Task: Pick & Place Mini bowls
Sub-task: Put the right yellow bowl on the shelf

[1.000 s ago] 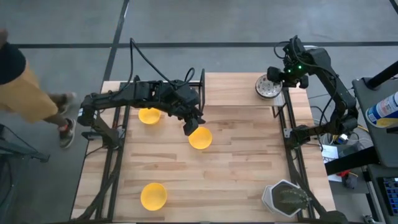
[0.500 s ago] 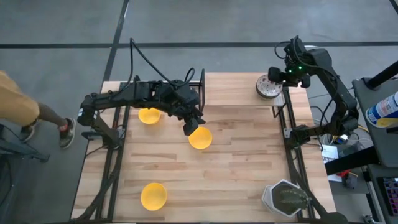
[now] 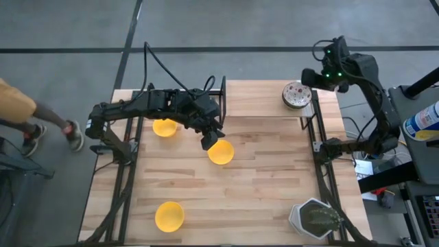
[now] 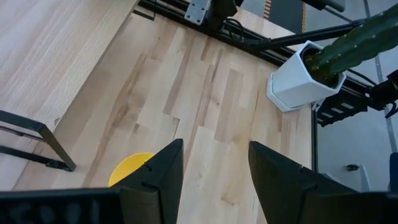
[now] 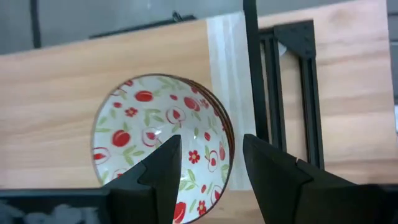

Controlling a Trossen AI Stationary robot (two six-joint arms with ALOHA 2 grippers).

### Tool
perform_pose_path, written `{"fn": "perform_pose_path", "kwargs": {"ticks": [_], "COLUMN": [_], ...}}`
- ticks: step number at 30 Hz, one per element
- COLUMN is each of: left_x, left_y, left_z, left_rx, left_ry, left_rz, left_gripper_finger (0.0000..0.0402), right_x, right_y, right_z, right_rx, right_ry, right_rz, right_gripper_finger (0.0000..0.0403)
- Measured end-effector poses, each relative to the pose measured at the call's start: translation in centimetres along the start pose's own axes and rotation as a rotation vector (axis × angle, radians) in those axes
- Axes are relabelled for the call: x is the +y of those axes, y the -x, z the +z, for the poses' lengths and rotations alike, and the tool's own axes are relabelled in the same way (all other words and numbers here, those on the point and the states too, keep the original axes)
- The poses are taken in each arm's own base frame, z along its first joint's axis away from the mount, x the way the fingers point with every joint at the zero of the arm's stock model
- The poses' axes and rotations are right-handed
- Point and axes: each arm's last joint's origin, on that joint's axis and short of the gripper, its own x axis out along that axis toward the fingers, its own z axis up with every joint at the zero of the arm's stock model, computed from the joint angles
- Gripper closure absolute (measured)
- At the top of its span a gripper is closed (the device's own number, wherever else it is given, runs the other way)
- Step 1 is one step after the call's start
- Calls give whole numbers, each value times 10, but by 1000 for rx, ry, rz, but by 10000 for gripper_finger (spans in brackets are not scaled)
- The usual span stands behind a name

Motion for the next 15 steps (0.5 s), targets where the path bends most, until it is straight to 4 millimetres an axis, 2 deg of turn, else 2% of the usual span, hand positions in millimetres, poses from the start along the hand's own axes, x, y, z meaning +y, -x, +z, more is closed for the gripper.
{"fn": "perform_pose_path", "kwargs": {"ticks": [8,15], "left_x": [3,18], "left_y": [-3,-36], "left_z": [-5,-35], "left_rx": [57,244], "left_ry": [-30,20], "left_rz": [27,146], "left_gripper_finger": [229,229], "right_x": [3,15], "right_y": [25,42], "right_z": [-17,-41], "right_rx": [-67,-91], "right_ry": [66,153], "right_rz": [82,201], "right_gripper_finger": [234,234]}}
